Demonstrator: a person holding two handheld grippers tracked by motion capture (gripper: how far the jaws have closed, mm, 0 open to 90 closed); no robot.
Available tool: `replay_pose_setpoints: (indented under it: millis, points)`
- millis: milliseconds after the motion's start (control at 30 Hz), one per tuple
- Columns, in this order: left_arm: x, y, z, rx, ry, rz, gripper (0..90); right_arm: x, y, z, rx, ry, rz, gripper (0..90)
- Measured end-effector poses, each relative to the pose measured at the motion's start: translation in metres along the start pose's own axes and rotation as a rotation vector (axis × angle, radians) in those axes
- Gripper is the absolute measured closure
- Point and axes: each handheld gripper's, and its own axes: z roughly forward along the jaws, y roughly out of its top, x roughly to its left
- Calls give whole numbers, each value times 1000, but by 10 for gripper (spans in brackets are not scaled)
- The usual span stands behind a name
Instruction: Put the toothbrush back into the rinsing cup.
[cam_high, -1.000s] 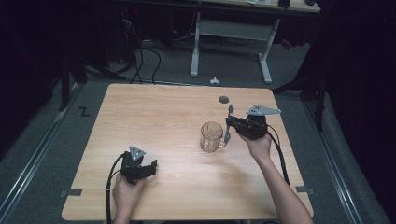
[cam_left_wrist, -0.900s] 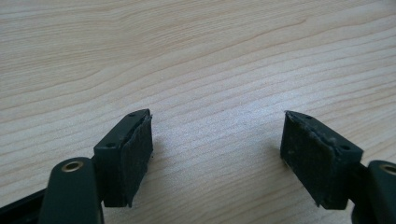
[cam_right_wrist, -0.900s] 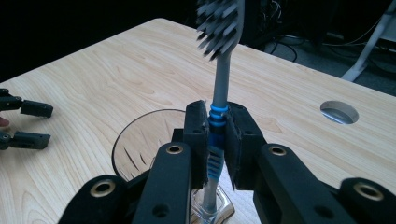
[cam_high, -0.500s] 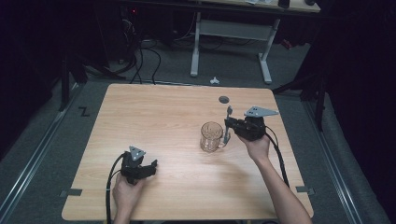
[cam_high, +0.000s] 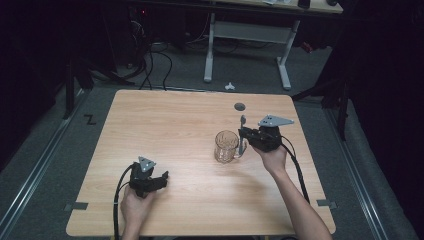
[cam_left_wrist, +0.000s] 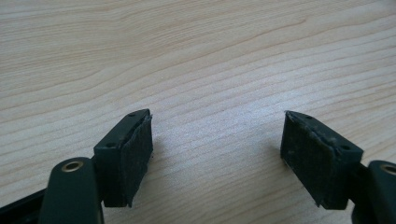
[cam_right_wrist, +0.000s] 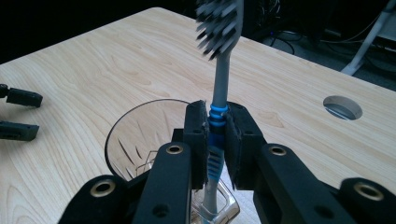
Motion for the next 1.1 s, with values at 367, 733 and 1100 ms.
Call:
replay_pose_setpoints:
  millis: [367, 733, 1100]
  points:
    - [0, 0, 0, 0, 0, 0, 257, -2, -7, 4, 9, 0, 14, 801]
    - [0, 0, 0, 0, 0, 0, 257, -2, -11, 7, 20, 7, 20, 798]
    - [0, 0, 0, 0, 1, 0, 257, -3, -14, 9, 33, 12, 22, 797]
